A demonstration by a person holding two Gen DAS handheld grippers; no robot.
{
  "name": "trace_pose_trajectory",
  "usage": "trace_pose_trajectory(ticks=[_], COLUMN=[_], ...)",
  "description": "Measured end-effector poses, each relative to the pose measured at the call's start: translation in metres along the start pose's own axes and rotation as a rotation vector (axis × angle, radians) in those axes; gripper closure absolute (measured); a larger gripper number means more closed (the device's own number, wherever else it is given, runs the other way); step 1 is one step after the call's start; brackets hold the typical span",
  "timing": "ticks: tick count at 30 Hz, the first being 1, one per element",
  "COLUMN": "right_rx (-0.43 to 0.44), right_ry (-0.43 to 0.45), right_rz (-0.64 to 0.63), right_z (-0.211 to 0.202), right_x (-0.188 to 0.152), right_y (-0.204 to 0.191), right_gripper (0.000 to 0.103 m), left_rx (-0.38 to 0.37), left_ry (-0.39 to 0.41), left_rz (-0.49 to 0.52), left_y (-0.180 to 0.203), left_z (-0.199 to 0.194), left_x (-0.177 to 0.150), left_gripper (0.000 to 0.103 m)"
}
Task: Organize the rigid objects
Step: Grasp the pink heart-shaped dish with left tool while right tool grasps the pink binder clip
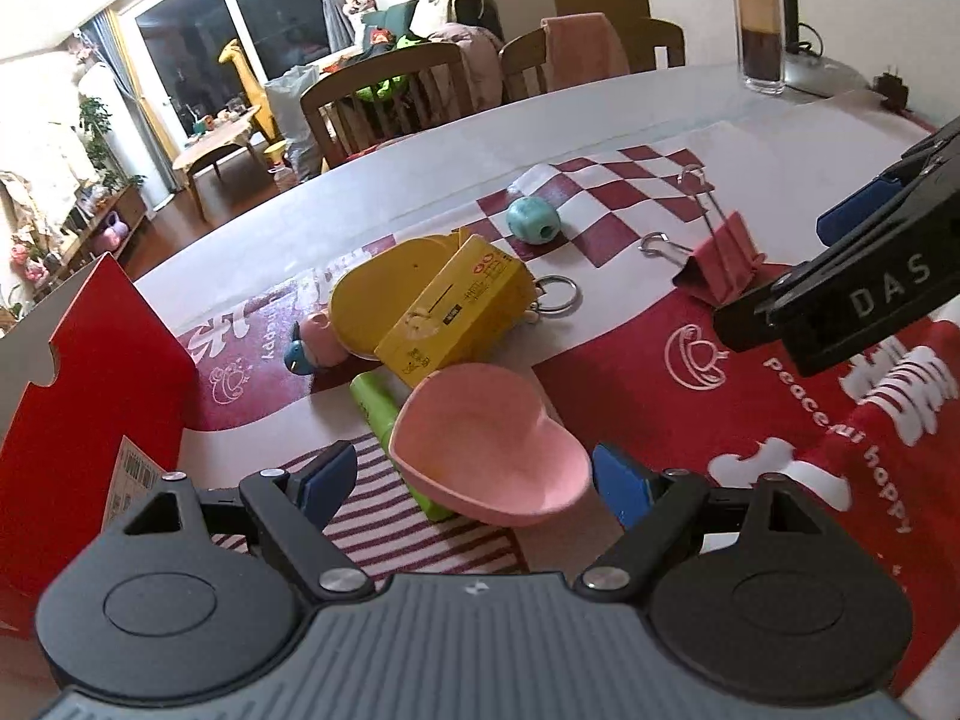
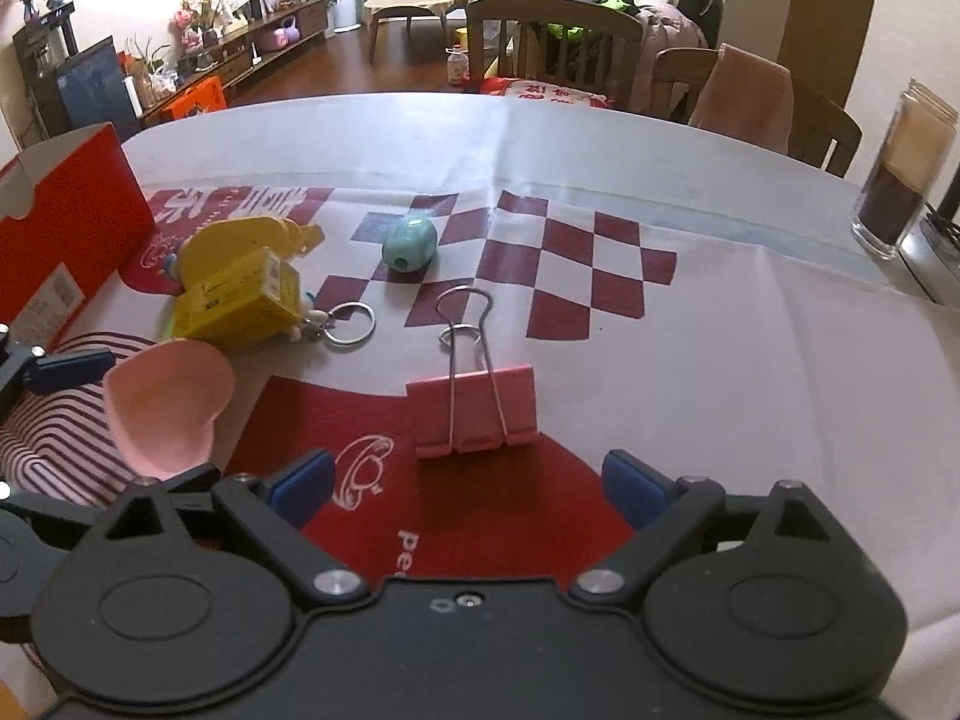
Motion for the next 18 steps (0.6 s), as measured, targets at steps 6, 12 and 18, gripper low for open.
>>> trace_pose_trajectory(ticks=[6, 12, 18], right_rx=[-0.008, -0.016, -0.031], right_ry=[-0.008, 0.003, 0.009], right_rz=[-0.029, -0.054, -0.06], right_z=[0.014, 0.018, 0.016], right_x=[0.005, 0.008, 0.01], right_y=[-0.006, -0.012, -0.012], right_gripper=[0.023, 0.033, 0.045], left_rx=[0.01, 0.011, 0.001], left_ry=[0.008, 0.012, 0.006], left_rz=[0.035, 0.04, 0.033], left_y=[0.004, 0.004, 0.004], left_z=[0.006, 0.009, 0.008], left_x=[0.003, 0.003, 0.005], left_gripper=[0.017, 0.017, 0.033])
Point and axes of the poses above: each gripper's, at about its wrist camera, not at the fingertips, and z roughly the way its jaws point, y to its right, x to its top, the point moved 5 cm from there along z, roughly the way its jaws point, and after that the axes turned 14 degrees about -x, right-handed, at the moved point
